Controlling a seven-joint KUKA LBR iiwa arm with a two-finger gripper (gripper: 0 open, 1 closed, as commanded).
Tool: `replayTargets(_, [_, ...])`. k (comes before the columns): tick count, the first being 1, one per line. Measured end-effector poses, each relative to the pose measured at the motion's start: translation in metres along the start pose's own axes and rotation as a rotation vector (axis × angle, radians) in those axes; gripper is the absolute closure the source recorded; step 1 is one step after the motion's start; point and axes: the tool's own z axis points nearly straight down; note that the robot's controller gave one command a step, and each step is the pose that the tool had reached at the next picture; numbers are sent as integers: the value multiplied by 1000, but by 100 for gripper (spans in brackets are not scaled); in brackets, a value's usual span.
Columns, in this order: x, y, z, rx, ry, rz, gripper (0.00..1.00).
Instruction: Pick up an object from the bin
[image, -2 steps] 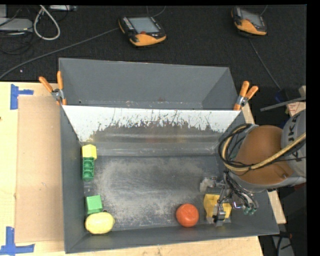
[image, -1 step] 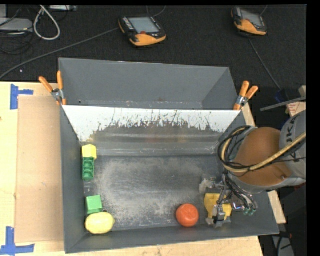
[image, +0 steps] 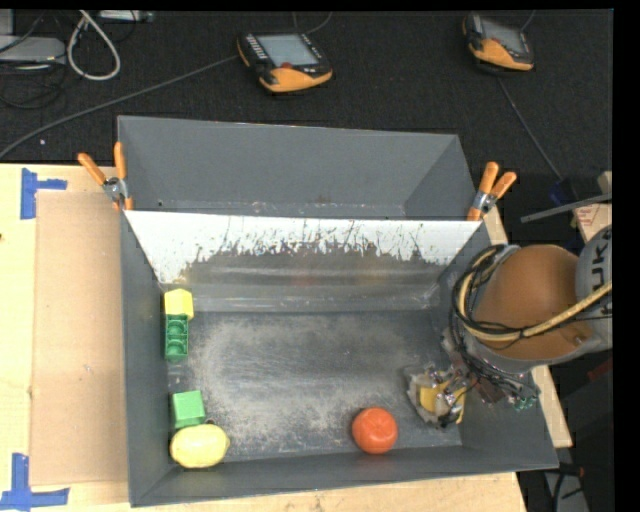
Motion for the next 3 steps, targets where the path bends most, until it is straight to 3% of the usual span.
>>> replayTargets(1, [0,0,0,0,0,-1,100])
replayTargets(2, [1,-1,-68,-3,4,-25,100])
replayTargets(3, [0,-3,-107,2,-1,-21,100])
